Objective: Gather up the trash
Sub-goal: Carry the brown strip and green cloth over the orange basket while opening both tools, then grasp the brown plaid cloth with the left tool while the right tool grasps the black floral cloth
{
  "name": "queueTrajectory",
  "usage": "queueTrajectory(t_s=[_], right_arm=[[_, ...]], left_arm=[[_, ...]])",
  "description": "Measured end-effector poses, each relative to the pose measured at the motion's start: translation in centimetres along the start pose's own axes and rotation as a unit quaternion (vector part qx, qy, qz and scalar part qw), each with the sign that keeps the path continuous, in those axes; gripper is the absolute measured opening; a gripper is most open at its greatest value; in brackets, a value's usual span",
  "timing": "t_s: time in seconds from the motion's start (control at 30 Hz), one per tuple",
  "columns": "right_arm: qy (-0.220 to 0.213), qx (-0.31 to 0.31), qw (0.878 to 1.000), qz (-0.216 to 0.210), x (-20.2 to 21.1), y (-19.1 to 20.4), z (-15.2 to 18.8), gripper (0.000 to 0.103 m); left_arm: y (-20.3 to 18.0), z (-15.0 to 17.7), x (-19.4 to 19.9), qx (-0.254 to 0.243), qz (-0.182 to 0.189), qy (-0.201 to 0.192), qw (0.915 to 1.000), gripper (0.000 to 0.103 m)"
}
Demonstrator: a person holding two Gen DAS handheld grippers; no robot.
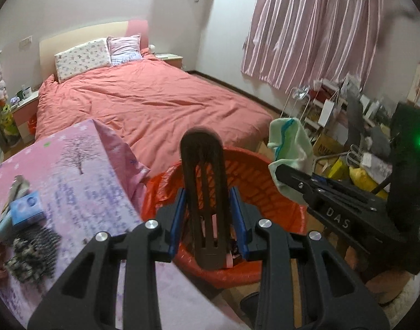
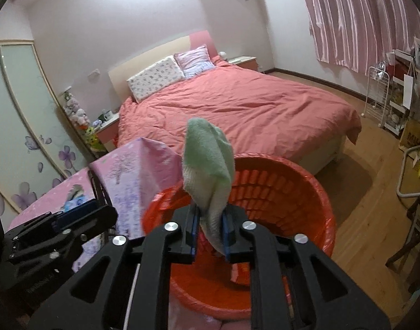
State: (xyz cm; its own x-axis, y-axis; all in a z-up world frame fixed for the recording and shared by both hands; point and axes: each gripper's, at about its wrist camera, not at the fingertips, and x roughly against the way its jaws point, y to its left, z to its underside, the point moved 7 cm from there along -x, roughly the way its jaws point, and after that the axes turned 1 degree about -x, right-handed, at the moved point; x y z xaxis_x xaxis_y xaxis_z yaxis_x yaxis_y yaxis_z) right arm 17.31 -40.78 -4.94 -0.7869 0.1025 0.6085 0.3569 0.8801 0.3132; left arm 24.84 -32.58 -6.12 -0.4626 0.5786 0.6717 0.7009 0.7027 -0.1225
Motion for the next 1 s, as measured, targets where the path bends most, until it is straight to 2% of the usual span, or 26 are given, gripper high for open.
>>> queueTrajectory(t_s=[0.03, 0.07, 0.13, 0.3, 0.37, 0.43, 0.6, 0.77, 0.9, 1.0], right_arm=[[0.002, 0.0, 1.0, 0.007, -0.5, -0.5, 0.0, 0.038], [0.004, -0.001, 1.0, 0.011, -1.0, -0.8, 0.2, 0.048], [0.007, -0.003, 1.0, 0.014, -1.3, -1.3, 0.6, 0.053], [0.016, -0.008, 0.999, 0.03, -1.8, -1.9, 1.8, 0.06], [0.018, -0.008, 0.999, 0.035, -1.7, -1.7, 2.1, 0.07], [0.013, -0.004, 0.999, 0.041, -1.5, -1.5, 2.1, 0.075], [0.003, 0.015, 0.999, 0.046, -1.2, 0.2, 2.6, 0.083], [0.004, 0.041, 0.999, 0.03, -1.2, 3.2, 3.6, 0.083], [0.009, 0.064, 0.998, 0.018, -1.4, 5.8, 4.8, 0.084], [0.016, 0.075, 0.997, 0.006, -1.6, 7.5, 5.7, 0.087]], left_arm=[[0.0, 0.0, -0.7, -0.002, -0.007, 0.004, 1.0, 0.043], [0.2, 0.2, -1.7, -0.002, -0.018, 0.01, 0.9998, 0.048], [0.8, 0.5, -2.4, 0.001, -0.028, 0.015, 0.9995, 0.055], [4.5, 1.8, -2.7, 0.018, -0.063, 0.025, 0.9975, 0.064], [5.7, 2.4, -2.1, 0.024, -0.078, 0.024, 0.9964, 0.072], [7.2, 3.0, -1.0, 0.027, -0.098, 0.017, 0.9947, 0.081], [11.9, 5.0, 2.8, 0.041, -0.143, 0.006, 0.9888, 0.083], [18.5, 7.6, 7.2, 0.062, -0.21, 0.003, 0.9758, 0.083], [24.7, 10.0, 11.0, 0.097, -0.269, 0.004, 0.9583, 0.083], [29.1, 11.9, 13.1, 0.129, -0.299, 0.007, 0.9453, 0.084]])
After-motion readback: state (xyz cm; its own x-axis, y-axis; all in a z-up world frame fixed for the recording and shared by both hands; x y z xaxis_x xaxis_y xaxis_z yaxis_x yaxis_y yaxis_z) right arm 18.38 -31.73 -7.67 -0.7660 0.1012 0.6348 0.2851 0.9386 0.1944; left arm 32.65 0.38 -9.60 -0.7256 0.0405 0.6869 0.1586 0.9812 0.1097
